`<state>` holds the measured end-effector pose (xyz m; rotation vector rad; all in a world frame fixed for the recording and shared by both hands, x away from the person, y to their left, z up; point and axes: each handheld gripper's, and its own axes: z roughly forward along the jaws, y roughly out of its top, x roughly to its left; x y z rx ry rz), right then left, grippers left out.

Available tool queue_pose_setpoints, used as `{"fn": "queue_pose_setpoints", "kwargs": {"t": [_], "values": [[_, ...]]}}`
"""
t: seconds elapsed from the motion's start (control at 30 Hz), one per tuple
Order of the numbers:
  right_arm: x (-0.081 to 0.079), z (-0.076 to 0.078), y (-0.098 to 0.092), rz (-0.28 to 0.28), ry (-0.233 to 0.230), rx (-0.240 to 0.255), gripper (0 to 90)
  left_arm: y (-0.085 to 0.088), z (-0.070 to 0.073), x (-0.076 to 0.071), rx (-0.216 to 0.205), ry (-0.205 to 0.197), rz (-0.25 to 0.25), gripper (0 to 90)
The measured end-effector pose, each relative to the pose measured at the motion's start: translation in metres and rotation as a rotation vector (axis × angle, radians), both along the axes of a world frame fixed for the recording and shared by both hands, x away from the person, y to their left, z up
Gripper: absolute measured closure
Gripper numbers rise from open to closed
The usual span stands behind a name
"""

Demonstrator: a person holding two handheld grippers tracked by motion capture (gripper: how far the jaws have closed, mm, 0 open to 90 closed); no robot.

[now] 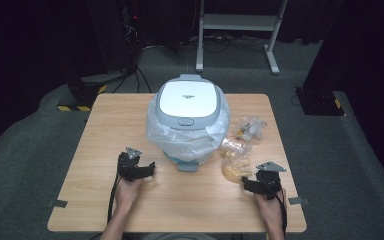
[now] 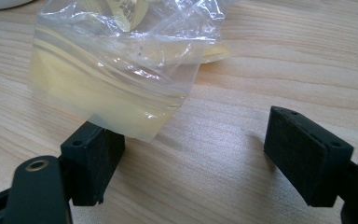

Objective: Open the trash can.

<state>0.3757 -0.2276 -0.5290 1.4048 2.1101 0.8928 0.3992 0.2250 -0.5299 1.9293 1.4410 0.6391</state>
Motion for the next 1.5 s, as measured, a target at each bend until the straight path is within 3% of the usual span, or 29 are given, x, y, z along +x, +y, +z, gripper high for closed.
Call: {"fn": "queue_pose_setpoints", "kwargs": {"t": [0.47,0.77,0.97,1.5], "values": [[0.0,0.0,0.0,0.0,0.0,0.0,20.1,-0.003,0.0,0.0,-0.022,0.004,0.024,13.9],[0.0,0.0,0.0,0.0,0.0,0.0,20.1,-0.004,0.004,-0.003,-0.036,0.029,0.01,15.6],[0.0,0.0,0.0,0.0,0.0,0.0,20.1,-0.004,0.005,-0.005,-0.068,0.041,0.009,16.9],[0.0,0.0,0.0,0.0,0.0,-0.001,20.0,-0.027,0.003,-0.018,-0.091,0.007,-0.066,14.8]]}}
